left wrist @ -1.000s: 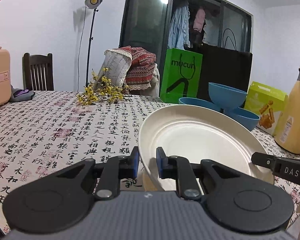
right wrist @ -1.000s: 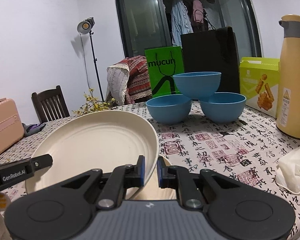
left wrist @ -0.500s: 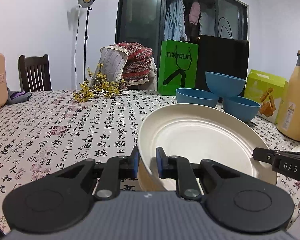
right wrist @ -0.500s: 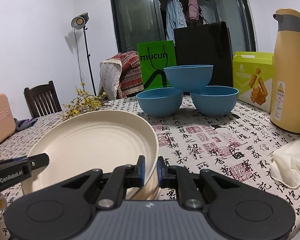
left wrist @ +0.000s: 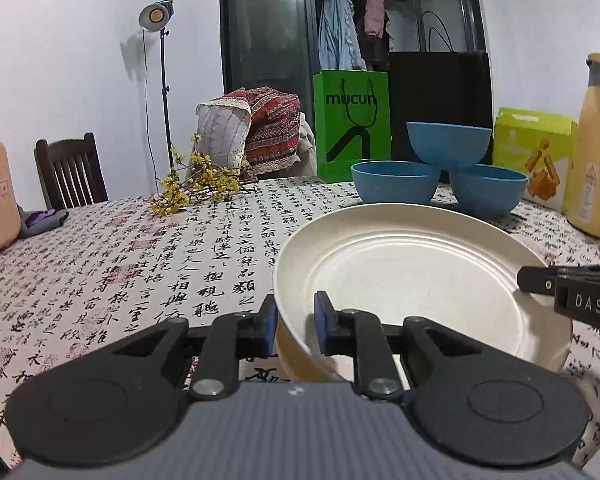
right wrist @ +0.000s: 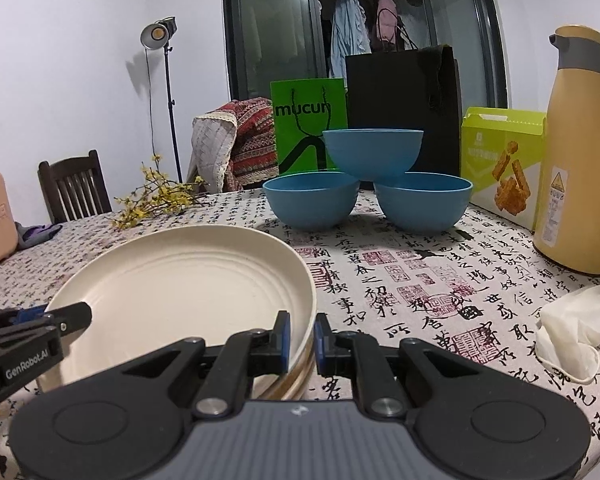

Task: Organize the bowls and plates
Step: 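Lower the cream plate onto the plate stack beside the bowls with both grippers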

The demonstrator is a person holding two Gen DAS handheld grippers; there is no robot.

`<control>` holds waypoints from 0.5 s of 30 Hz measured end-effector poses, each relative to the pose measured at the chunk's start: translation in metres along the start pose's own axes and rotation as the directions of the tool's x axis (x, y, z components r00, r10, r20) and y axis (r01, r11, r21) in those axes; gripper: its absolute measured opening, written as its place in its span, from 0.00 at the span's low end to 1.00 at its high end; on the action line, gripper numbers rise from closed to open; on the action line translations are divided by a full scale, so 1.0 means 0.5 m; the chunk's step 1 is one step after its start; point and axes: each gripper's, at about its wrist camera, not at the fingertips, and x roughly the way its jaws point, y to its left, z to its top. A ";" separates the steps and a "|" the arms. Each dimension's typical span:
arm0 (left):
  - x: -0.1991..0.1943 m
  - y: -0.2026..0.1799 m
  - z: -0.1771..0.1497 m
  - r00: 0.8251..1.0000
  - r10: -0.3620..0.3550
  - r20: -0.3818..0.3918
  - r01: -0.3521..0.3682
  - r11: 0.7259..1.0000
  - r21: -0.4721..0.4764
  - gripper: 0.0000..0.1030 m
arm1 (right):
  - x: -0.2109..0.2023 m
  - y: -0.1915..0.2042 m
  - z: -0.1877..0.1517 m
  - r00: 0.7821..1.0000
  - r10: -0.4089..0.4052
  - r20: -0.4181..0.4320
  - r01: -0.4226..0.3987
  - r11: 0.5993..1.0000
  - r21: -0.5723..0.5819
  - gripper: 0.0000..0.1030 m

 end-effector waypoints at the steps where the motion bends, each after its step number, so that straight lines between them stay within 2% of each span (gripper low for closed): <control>1: 0.000 -0.003 -0.001 1.000 0.005 0.001 -0.005 1.000 0.009 0.19 | 0.000 0.001 -0.001 1.000 -0.003 0.001 0.003 1.000 -0.005 0.12; 15: 0.010 -0.022 -0.012 0.999 0.040 -0.007 -0.039 0.996 0.076 0.20 | 0.010 0.007 -0.009 1.000 -0.029 -0.003 0.029 0.999 -0.042 0.12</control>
